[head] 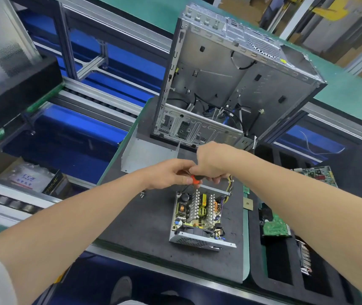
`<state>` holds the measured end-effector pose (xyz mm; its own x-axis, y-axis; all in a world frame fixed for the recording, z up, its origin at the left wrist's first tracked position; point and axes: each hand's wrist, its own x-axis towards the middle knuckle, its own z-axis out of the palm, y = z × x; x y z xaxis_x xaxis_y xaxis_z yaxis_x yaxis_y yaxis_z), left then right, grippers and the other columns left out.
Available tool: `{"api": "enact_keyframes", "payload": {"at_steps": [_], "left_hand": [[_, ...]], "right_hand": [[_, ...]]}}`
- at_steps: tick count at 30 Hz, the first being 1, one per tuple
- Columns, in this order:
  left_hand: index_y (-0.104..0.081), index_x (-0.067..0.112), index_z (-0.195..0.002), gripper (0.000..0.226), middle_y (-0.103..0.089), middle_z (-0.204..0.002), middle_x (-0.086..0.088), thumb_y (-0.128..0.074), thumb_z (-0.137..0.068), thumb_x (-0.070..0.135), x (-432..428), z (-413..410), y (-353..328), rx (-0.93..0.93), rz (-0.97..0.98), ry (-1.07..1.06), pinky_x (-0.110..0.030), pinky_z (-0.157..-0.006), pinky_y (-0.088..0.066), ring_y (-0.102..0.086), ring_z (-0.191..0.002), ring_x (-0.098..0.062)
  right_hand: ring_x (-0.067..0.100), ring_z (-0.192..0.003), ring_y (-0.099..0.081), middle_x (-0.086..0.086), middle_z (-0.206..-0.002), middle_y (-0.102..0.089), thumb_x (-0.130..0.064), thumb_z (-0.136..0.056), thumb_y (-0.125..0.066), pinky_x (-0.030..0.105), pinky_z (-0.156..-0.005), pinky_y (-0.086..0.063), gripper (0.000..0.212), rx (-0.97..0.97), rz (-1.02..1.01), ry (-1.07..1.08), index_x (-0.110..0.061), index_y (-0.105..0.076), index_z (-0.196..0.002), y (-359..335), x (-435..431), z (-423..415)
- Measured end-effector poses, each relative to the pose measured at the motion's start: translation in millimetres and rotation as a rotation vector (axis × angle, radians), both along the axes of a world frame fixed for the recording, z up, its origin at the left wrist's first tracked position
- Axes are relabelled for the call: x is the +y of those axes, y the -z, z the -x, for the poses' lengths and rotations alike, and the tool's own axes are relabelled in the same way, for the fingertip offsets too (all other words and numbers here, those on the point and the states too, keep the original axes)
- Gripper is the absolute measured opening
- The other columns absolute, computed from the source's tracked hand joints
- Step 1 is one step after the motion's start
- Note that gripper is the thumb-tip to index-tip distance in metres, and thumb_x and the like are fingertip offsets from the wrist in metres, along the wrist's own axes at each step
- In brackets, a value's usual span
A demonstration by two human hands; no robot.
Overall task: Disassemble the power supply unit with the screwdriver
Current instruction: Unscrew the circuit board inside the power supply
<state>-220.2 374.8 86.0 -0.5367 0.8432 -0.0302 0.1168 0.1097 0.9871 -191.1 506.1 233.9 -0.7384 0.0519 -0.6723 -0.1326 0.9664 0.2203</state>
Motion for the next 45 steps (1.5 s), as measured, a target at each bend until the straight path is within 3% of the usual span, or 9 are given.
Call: {"api": "enact_keyframes", "payload": {"at_steps": [7, 11, 14, 17, 21, 35, 38, 42, 45], "left_hand": [[-0.072, 0.028, -0.115, 0.026, -0.077, -0.114, 0.007, -0.058, -0.107, 0.007, 2.9, 3.3, 3.3, 0.017, -0.004, 0.015, -0.028, -0.096, -0.052, -0.069, -0.108, -0.012], [-0.073, 0.049, -0.105, 0.026, -0.075, -0.104, 0.028, -0.063, -0.104, 0.025, 3.8, 0.1, 0.3, 0.047, 0.034, 0.026, -0.011, -0.087, -0.049, -0.066, -0.099, 0.011], [-0.073, 0.025, -0.118, 0.018, -0.077, -0.117, 0.008, -0.065, -0.104, 0.018, 2.9, 2.7, 7.3, 0.016, 0.023, -0.008, -0.031, -0.105, -0.052, -0.068, -0.115, -0.012], [-0.072, 0.019, -0.12, 0.019, -0.077, -0.118, 0.002, -0.06, -0.107, 0.012, 2.8, -0.6, 9.8, -0.026, -0.04, -0.02, -0.033, -0.109, -0.05, -0.068, -0.118, -0.02], [-0.067, 0.025, -0.123, 0.029, -0.076, -0.114, 0.017, -0.056, -0.107, 0.004, 0.5, -3.8, 6.5, -0.041, -0.024, 0.015, -0.016, -0.101, -0.047, -0.067, -0.115, -0.002], [-0.071, 0.014, -0.121, 0.02, -0.077, -0.118, 0.004, -0.062, -0.104, 0.006, -1.8, 0.2, 5.4, -0.112, -0.108, 0.065, -0.016, -0.1, -0.049, -0.07, -0.118, -0.01], [-0.07, 0.011, -0.12, 0.022, -0.078, -0.114, 0.004, -0.064, -0.102, 0.001, -0.9, -2.4, 5.5, -0.106, -0.099, 0.031, -0.02, -0.099, -0.051, -0.071, -0.114, -0.011], [-0.068, 0.019, -0.118, 0.029, -0.075, -0.114, 0.0, -0.058, -0.103, -0.004, -1.5, -6.3, 2.7, -0.081, -0.125, 0.066, -0.026, -0.103, -0.049, -0.068, -0.113, -0.012], [-0.067, 0.019, -0.124, 0.029, -0.073, -0.118, -0.002, -0.057, -0.105, -0.001, -0.5, -4.8, 1.3, -0.09, -0.099, 0.092, -0.021, -0.103, -0.049, -0.068, -0.116, -0.012]], "right_hand": [[0.022, -0.085, -0.062, -0.005, -0.094, -0.064, -0.031, -0.096, -0.058, 0.037, -0.066, -0.055, 0.012, 0.209, 0.103, -0.762, -0.026, -0.064, -0.106, 8.9, 26.2, -13.2], [0.019, -0.085, -0.05, -0.008, -0.106, -0.065, -0.009, -0.089, -0.059, 0.033, -0.065, -0.042, 0.04, 0.258, 0.043, -1.123, -0.031, -0.06, -0.123, 16.1, 28.6, -13.7], [0.022, -0.086, -0.058, -0.005, -0.1, -0.064, -0.033, -0.09, -0.064, 0.034, -0.065, -0.049, 0.022, 0.223, 0.033, -0.918, -0.024, -0.062, -0.11, 9.0, 16.6, -15.2], [0.027, -0.062, -0.061, 0.001, -0.073, -0.059, -0.067, -0.092, -0.053, 0.031, -0.054, -0.049, 0.054, 0.231, -0.01, -0.231, -0.014, -0.061, -0.084, 2.8, -2.4, -10.7], [0.013, -0.034, -0.056, 0.003, -0.056, -0.064, -0.035, -0.107, -0.039, 0.017, -0.036, -0.044, 0.047, -0.082, -0.007, 0.182, -0.009, -0.069, -0.082, 2.0, -15.9, -1.9], [0.021, -0.097, -0.054, -0.006, -0.104, -0.063, -0.03, -0.088, -0.067, 0.036, -0.076, -0.047, 0.017, 0.197, -0.005, -1.159, -0.03, -0.062, -0.105, 9.0, 8.0, 1.5], [0.025, -0.088, -0.061, -0.002, -0.097, -0.06, -0.05, -0.086, -0.068, 0.037, -0.067, -0.053, 0.034, 0.219, -0.048, -0.836, -0.023, -0.06, -0.105, 6.5, 1.4, 1.0], [0.017, -0.038, -0.064, 0.002, -0.054, -0.068, -0.045, -0.1, -0.055, 0.018, -0.037, -0.044, 0.046, 0.128, 0.128, 0.185, -0.007, -0.062, -0.075, 5.6, -10.7, 4.4], [0.006, -0.032, -0.057, -0.005, -0.041, -0.061, -0.029, -0.101, -0.058, 0.013, -0.031, -0.037, 0.036, 0.023, 0.174, 0.209, -0.01, -0.065, -0.071, 2.4, -11.9, 4.9]]}}
